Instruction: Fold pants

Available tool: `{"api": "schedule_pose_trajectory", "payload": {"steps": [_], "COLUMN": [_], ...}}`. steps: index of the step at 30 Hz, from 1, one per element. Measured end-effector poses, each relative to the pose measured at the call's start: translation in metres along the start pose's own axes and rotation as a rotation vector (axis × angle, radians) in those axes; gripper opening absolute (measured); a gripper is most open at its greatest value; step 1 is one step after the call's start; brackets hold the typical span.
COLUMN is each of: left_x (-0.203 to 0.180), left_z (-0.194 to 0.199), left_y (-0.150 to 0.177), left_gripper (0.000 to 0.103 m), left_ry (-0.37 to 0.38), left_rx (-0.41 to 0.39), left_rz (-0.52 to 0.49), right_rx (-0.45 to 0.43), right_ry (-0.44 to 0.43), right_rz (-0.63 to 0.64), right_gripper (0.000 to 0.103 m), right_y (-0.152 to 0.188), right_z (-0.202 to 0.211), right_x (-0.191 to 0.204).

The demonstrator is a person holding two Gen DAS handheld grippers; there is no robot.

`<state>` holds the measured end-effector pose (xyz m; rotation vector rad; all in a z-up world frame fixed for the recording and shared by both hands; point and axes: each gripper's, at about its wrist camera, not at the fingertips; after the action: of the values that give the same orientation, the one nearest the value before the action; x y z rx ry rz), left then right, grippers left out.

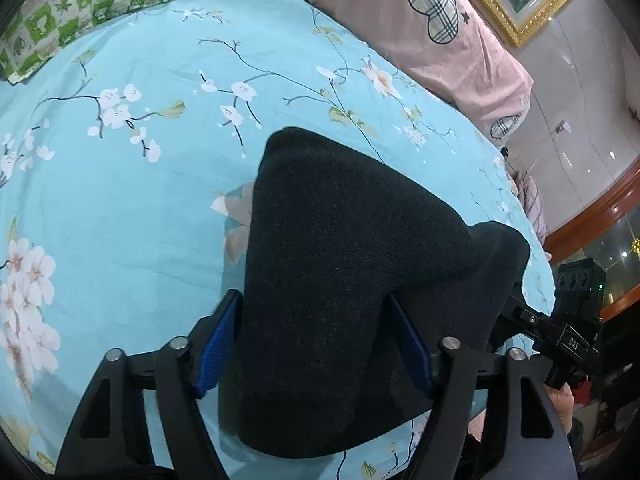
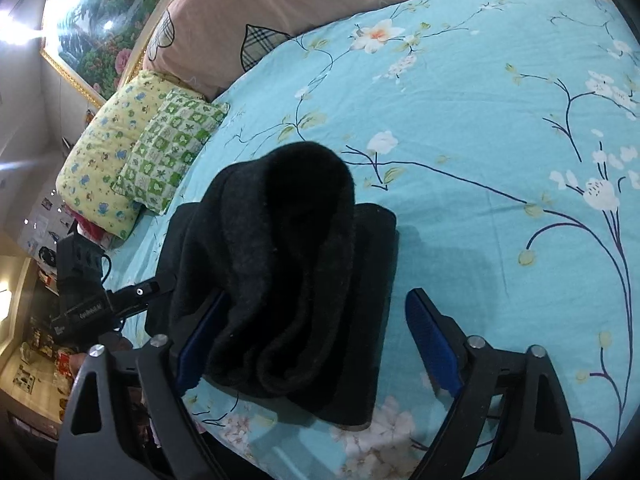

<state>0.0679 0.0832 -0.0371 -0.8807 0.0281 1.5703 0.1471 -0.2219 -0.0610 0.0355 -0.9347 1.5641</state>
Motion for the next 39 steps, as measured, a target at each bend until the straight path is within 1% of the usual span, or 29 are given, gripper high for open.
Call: {"api": "schedule_pose_trajectory", "payload": {"steps": [2, 4, 6, 8, 10, 15, 17, 21, 26, 32, 39], "left_x": [0.002, 0.003, 0.004, 0.005, 0.005, -0.004, -0.009, -0.017, -0.019, -0.021, -0.016], "left_z": [-0.002, -0.004, -0.007, -0.008, -0.008, -0.003, -0.002, 0.003, 0.012, 0.028, 0.058], "left_y": [0.000, 0.001, 0.001, 0.003, 0.002, 0.003, 0.004, 0.004, 0.003, 0.000, -0.005], "left_gripper": [0.069, 0.067, 0.064, 0.062, 0.058, 0.042, 0.039, 0.033, 0.032, 0.031, 0.031], "left_ry": [0.004, 0.009, 0.009, 0.008, 0.006, -0.011, -0.027, -0.042, -0.037, -0.038, -0.068], "left_rx": [0.001, -0.001, -0.003, -0.004, -0.006, -0.026, -0.032, -0.043, -0.055, -0.084, -0.142], "left_rz": [0.001, 0.000, -0.012, -0.017, -0.021, -0.034, -0.040, -0.046, -0.035, -0.036, -0.036], "right_rx": [0.004, 0.013, 0.015, 0.014, 0.013, 0.005, -0.007, -0.022, -0.032, -0.047, -0.049], "right_ry": [-0.002, -0.017, -0.031, -0.037, -0.037, -0.045, -0.047, -0.054, -0.058, -0.072, -0.106], "right_rz": [0.005, 0.003, -0.006, 0.002, 0.016, 0.024, 0.031, 0.029, 0.050, 0.073, 0.120], "right_gripper": [0.082, 0.080, 0.079, 0.073, 0.071, 0.060, 0.056, 0.053, 0.049, 0.047, 0.046], "right_y": [0.000, 0.001, 0.002, 0.004, 0.006, 0.007, 0.008, 0.008, 0.007, 0.003, -0.006], "right_z": [-0.001, -0.002, -0.004, -0.006, -0.007, -0.006, -0.005, -0.003, 0.002, 0.008, 0.006], "right_x": [0.000, 0.000, -0.002, -0.002, 0.001, 0.001, 0.004, 0.006, 0.013, 0.022, 0.043]}}
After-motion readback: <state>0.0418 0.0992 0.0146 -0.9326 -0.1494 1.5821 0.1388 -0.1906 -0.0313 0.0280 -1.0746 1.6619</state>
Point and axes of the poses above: each gripper's, at about its wrist camera, not at the fingertips, and z roughly against the way its jaws point, x to its left, y to its underside, and after that the axes turned 4 degrees about y, right-handed
